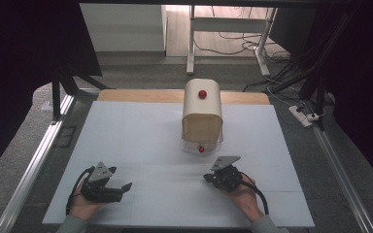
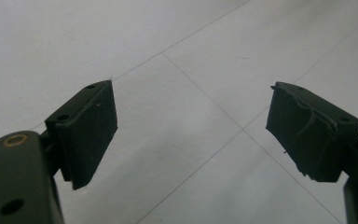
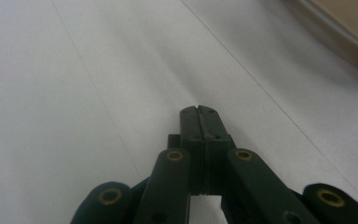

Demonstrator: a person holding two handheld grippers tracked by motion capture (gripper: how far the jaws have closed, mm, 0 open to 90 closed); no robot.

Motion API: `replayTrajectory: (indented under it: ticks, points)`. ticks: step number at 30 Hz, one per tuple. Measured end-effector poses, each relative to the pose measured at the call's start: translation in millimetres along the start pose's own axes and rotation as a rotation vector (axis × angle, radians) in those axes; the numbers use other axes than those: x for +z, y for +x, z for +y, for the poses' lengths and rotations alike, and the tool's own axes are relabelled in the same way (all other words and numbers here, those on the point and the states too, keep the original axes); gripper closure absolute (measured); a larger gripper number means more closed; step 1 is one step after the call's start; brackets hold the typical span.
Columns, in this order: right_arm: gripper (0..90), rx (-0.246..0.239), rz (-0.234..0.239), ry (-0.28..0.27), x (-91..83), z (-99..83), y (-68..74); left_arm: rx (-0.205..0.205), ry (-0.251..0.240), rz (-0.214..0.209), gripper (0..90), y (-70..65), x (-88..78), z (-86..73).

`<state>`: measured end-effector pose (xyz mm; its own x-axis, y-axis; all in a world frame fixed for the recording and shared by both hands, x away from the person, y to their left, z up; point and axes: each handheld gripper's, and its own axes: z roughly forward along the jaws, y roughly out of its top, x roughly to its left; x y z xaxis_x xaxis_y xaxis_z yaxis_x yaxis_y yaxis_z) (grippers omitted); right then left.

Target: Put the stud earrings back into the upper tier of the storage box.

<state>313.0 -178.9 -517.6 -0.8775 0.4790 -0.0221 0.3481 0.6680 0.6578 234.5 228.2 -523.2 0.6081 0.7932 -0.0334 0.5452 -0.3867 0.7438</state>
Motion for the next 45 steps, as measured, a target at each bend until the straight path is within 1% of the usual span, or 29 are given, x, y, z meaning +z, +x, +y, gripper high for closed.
replayTrajectory:
  ticks: [1,2,4,5,7,9,12,13,15,19,20,23,26,27,30,31,32,34,37,38,39,41,43,44,45]
  points:
    - [89.0,0.0,0.0,0.0,0.0,0.0,0.0,0.001,0.0,0.0,16.0,0.1,0.1,0.0]
    - [82.3,0.006,-0.003,-0.009,-0.8,0.4,0.0,0.002,0.002,0.0,16.0,0.0,0.3,0.0]
    - [76.6,0.017,-0.009,-0.013,-0.2,0.8,0.2,0.003,0.003,0.0,15.9,0.0,0.3,0.0]
    - [76.6,0.017,-0.009,-0.013,-0.2,0.8,0.2,0.003,0.003,-0.001,16.0,-0.1,0.4,0.1]
    - [72.6,0.03,0.0,-0.002,2.8,1.1,1.2,0.003,0.003,0.0,15.9,-0.2,0.5,0.2]
    - [71.6,0.022,-0.005,0.016,5.8,1.2,2.0,0.003,0.003,0.0,16.0,-0.1,0.6,0.1]
    - [72.9,0.02,-0.014,0.019,6.3,2.1,3.2,0.002,0.004,-0.001,16.0,0.1,0.8,0.0]
    - [78.9,0.01,-0.025,0.02,6.7,2.6,4.6,0.002,0.004,0.0,15.9,0.1,0.8,0.1]
    - [84.9,0.004,-0.022,0.028,6.8,3.3,7.0,0.003,0.003,0.001,15.9,-0.1,0.5,0.1]
    - [85.5,-0.002,-0.028,0.031,6.9,4.1,7.4,0.002,0.002,0.0,15.9,0.2,0.3,-0.1]
    - [85.6,0.01,-0.021,0.029,6.8,3.8,7.1,0.003,0.003,0.001,15.9,0.2,0.3,-0.1]
    - [85.7,0.026,-0.012,0.011,4.6,3.2,4.9,0.001,0.001,0.0,15.9,0.4,0.2,-0.1]
    - [85.7,0.048,0.002,-0.028,-1.2,3.9,3.6,0.001,0.001,0.001,15.9,0.7,0.1,-0.2]
    - [85.7,0.048,0.002,-0.028,-1.2,3.9,3.6,0.0,0.0,0.001,15.9,0.6,0.0,-0.2]
    - [85.7,0.072,0.027,-0.09,-12.9,4.2,3.1,0.0,-0.001,0.001,15.9,0.6,-0.3,-0.2]
    - [85.7,0.072,0.027,-0.09,-12.9,4.2,3.1,0.0,-0.001,0.001,15.9,0.6,-0.3,-0.2]
    - [85.7,0.078,0.04,-0.124,-19.5,4.3,2.7,0.0,-0.002,0.002,15.9,0.7,-0.3,-0.3]
    - [85.7,0.081,0.046,-0.15,-25.5,3.8,2.4,0.0,-0.002,0.002,15.9,0.7,-0.4,-0.3]
    - [85.7,0.081,0.048,-0.179,-33.6,3.4,2.2,-0.002,-0.003,0.003,15.9,0.8,-0.9,-0.1]
    - [85.7,0.081,0.048,-0.179,-33.6,3.4,2.2,-0.002,-0.003,0.003,15.9,0.8,-0.9,-0.1]
    - [85.7,0.086,0.049,-0.199,-39.4,2.7,1.6,-0.002,-0.004,0.004,15.9,0.4,-1.1,-0.1]
    - [85.7,0.088,0.048,-0.203,-41.4,2.4,1.5,-0.001,-0.004,0.005,15.8,0.1,-1.2,-0.1]
    - [85.7,0.09,0.047,-0.222,-49.4,1.2,0.7,-0.001,-0.004,0.004,15.8,0.2,-1.2,0.0]
    - [85.7,0.09,0.047,-0.222,-49.4,1.2,0.7,-0.001,-0.004,0.004,15.8,0.2,-1.2,0.0]
    - [85.7,0.098,0.051,-0.245,-55.9,1.4,-0.8,-0.002,-0.004,0.003,15.8,0.4,-1.0,0.0]
